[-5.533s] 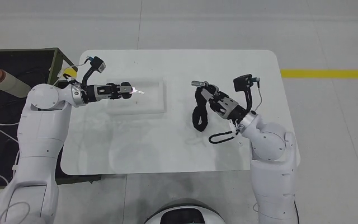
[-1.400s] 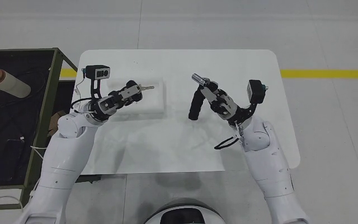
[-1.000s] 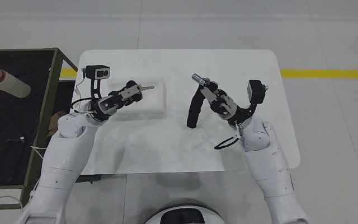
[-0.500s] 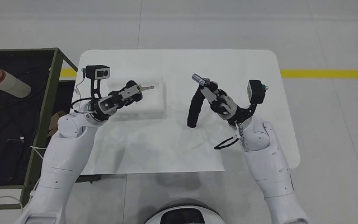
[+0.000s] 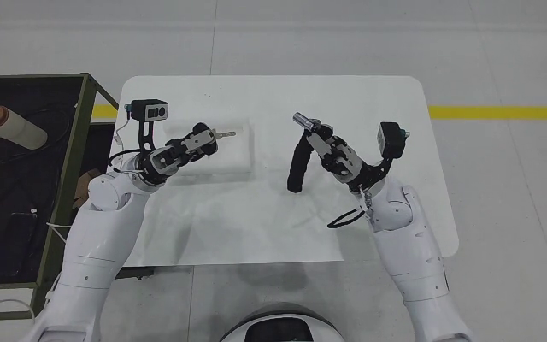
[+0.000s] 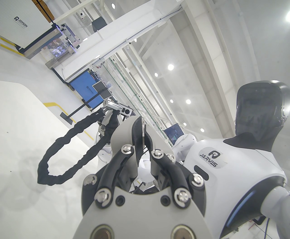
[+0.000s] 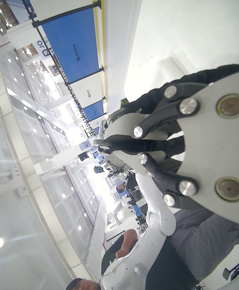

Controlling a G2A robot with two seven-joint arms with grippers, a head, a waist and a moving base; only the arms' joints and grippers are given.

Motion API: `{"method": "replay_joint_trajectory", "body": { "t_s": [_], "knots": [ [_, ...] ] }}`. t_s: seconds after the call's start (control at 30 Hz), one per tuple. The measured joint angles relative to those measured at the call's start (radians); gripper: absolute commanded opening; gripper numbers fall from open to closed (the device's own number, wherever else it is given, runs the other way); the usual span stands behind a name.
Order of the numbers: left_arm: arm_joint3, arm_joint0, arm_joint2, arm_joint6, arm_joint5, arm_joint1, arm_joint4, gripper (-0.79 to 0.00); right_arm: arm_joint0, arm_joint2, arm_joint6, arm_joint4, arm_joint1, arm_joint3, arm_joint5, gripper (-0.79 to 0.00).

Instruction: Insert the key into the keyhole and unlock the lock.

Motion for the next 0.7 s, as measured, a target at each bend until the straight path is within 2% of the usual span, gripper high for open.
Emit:
{"method": "replay_joint_trajectory", "body": {
  "t_s": [0.1,0.2,0.3,0.33,0.47,0.53,0.63,0.7],
  "knots": [
    [0.000,0.000,0.000,0.000,0.000,0.000,0.000,-0.785,-0.002,0.002,0.002,-0.002,0.001,-0.003,0.001,-0.785],
    [0.000,0.000,0.000,0.000,0.000,0.000,0.000,-0.785,-0.049,0.075,-0.014,-0.108,0.011,-0.117,0.030,-0.785],
    [0.000,0.000,0.000,0.000,0.000,0.000,0.000,-0.785,-0.095,0.078,-0.195,-0.426,0.014,-0.263,0.119,-0.785],
    [0.000,0.000,0.000,0.000,0.000,0.000,0.000,-0.785,-0.105,0.056,-0.284,-0.605,0.020,-0.279,0.170,-0.785],
    [0.000,0.000,0.000,0.000,0.000,0.000,0.000,-0.785,-0.113,-0.005,-0.539,-1.211,0.042,-0.221,0.317,-0.785],
    [0.000,0.000,0.000,0.000,0.000,0.000,0.000,-0.785,-0.105,-0.018,-0.600,-1.484,0.055,-0.198,0.363,-0.785],
    [0.000,0.000,0.000,0.000,0.000,0.000,0.000,-0.785,-0.097,-0.023,-0.630,-1.786,0.072,-0.193,0.426,-0.785],
    [0.000,0.000,0.000,0.000,0.000,0.000,0.000,-0.785,-0.098,-0.015,-0.649,-1.902,0.079,-0.196,0.461,-0.785]
  ]
}}
